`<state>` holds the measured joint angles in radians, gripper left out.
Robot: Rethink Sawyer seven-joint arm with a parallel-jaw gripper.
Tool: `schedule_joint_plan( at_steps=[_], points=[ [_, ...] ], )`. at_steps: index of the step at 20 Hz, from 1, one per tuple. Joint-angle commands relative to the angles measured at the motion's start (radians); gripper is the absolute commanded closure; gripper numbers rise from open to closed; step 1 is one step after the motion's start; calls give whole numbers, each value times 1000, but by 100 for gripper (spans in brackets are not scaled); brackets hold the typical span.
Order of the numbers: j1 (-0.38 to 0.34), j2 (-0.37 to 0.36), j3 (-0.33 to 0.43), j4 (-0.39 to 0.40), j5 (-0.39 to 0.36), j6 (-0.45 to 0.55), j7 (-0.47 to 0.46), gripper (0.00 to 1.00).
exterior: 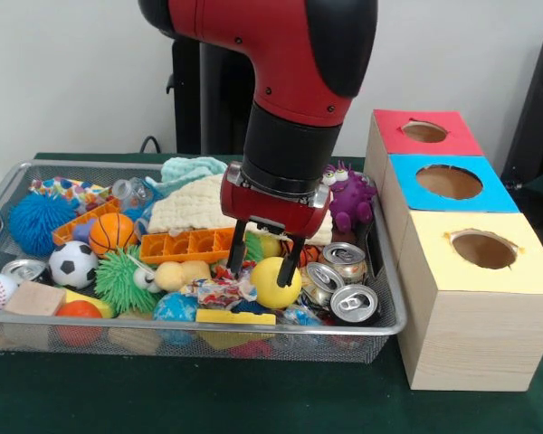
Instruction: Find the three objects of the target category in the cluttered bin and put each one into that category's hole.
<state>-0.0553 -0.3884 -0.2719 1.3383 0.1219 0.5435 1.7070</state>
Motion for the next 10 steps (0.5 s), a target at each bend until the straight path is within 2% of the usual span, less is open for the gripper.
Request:
schedule_joint_plan(
  at_steps=[1,10],
  points=[
    [5,48,22,79,38,-44,273,0],
    [-2,48,11,107,47,-57,273,0]
  ],
)
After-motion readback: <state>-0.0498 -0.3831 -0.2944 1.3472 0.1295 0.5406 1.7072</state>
